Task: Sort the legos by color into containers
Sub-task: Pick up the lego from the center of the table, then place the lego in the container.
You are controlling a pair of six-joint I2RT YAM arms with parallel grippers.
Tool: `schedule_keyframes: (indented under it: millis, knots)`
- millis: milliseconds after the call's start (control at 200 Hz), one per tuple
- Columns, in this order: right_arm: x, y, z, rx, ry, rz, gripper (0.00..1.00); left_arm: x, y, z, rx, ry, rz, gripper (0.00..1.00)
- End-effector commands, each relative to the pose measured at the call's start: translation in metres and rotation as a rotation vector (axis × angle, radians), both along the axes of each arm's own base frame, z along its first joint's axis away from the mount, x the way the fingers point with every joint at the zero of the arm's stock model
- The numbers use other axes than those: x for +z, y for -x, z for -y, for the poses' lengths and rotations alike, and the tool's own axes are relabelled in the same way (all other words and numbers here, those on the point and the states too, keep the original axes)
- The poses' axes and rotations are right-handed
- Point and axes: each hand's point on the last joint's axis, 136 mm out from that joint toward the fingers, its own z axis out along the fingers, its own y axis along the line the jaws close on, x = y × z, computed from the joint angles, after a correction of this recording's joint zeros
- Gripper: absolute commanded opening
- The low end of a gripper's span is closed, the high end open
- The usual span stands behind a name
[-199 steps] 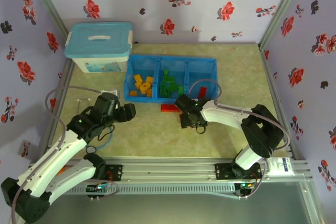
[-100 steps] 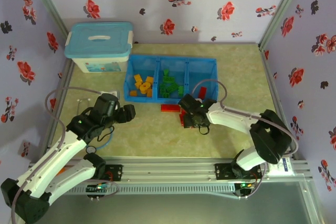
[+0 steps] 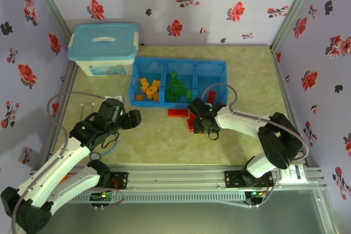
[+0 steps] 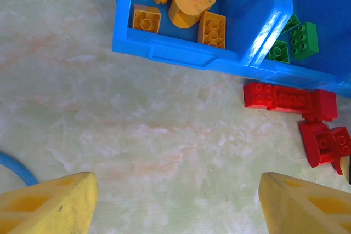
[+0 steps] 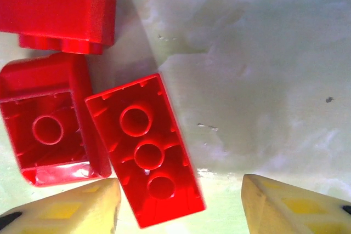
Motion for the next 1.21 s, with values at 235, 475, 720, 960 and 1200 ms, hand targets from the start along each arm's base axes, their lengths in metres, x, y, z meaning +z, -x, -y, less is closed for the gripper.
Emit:
schedule_keyframes:
  millis: [235, 475, 720, 960, 1200]
  knots:
    - [-0.016, 0.001, 0.0, -0.003, -0.019, -0.035, 0.54, -0.006, 0.002, -0.005, 0.016, -0.017, -0.008, 0.76]
    - [-0.01, 0.003, 0.002, -0.006, -0.023, -0.035, 0.33, -0.009, 0.003, -0.005, 0.012, -0.024, -0.009, 0.76]
    - [0.034, 0.016, -0.002, -0.007, -0.102, 0.044, 0.3, -0.01, 0.003, -0.006, 0.014, -0.026, -0.01, 0.76]
    - [0.117, -0.03, 0.028, -0.106, -0.173, 0.252, 0.28, -0.013, 0.002, -0.005, 0.019, -0.018, -0.016, 0.75]
    - [0.12, -0.103, 0.034, -0.138, -0.165, 0.176, 0.26, -0.024, 0.015, -0.001, 0.011, 0.013, -0.043, 0.74]
